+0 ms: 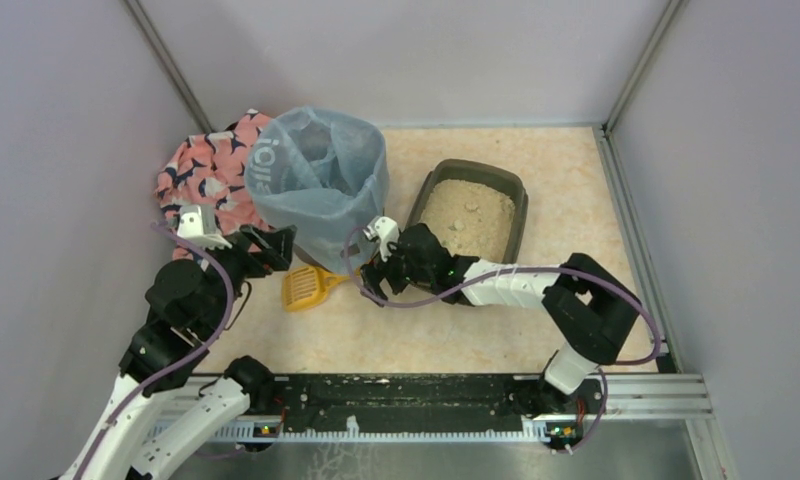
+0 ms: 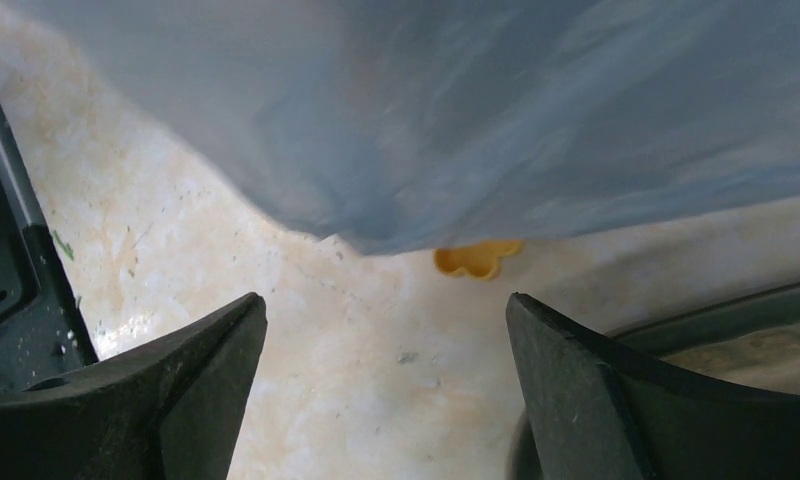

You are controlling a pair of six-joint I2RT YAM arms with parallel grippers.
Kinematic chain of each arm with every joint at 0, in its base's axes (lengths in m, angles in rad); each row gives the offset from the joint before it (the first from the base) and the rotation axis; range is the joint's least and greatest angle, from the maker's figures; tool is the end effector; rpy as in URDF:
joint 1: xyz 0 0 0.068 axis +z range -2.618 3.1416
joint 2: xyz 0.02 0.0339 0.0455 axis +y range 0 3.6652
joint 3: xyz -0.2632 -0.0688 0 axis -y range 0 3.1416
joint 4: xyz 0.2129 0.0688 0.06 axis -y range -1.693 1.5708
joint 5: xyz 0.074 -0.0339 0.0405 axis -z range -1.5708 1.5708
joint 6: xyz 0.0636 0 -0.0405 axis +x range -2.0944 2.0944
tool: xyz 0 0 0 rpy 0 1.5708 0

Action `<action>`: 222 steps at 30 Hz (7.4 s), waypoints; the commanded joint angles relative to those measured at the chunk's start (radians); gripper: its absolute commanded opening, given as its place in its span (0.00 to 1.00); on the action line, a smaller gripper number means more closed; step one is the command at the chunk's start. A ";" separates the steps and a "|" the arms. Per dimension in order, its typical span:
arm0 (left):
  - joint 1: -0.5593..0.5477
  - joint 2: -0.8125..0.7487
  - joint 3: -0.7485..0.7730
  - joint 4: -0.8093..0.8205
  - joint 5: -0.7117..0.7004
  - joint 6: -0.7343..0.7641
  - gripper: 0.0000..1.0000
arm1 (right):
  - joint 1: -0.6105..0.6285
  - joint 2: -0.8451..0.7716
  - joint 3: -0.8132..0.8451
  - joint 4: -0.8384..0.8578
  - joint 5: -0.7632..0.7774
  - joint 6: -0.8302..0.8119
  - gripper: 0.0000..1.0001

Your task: Clean the litter box

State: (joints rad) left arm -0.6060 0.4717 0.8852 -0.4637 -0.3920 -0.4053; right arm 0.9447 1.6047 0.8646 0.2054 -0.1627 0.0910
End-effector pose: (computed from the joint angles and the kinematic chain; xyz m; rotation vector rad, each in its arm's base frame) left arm 0.0870 -0.0307 0.3669 -0.1411 1.6308 -0.4616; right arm 0.1934 0.2850 0.2076 -1.0024 1.9574 0.7754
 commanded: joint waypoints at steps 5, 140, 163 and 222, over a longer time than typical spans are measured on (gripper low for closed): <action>0.000 -0.004 0.018 -0.045 0.004 -0.006 0.99 | -0.121 0.091 0.029 0.227 -0.164 0.070 0.90; 0.066 0.917 0.595 -0.023 0.681 -0.285 0.96 | 0.426 -0.549 0.038 -0.820 1.234 0.038 0.00; 0.112 0.982 0.499 -0.086 0.892 -0.292 0.89 | 0.702 -0.506 0.178 -1.103 1.532 0.222 0.00; 0.060 0.667 -0.030 1.071 0.471 -0.698 0.00 | 0.744 -1.345 -0.166 0.112 1.426 -0.232 0.97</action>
State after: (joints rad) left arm -0.5198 1.1900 0.9245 0.3794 0.2466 -1.0470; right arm 1.6802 0.2638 0.7540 -0.0860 1.3838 0.1177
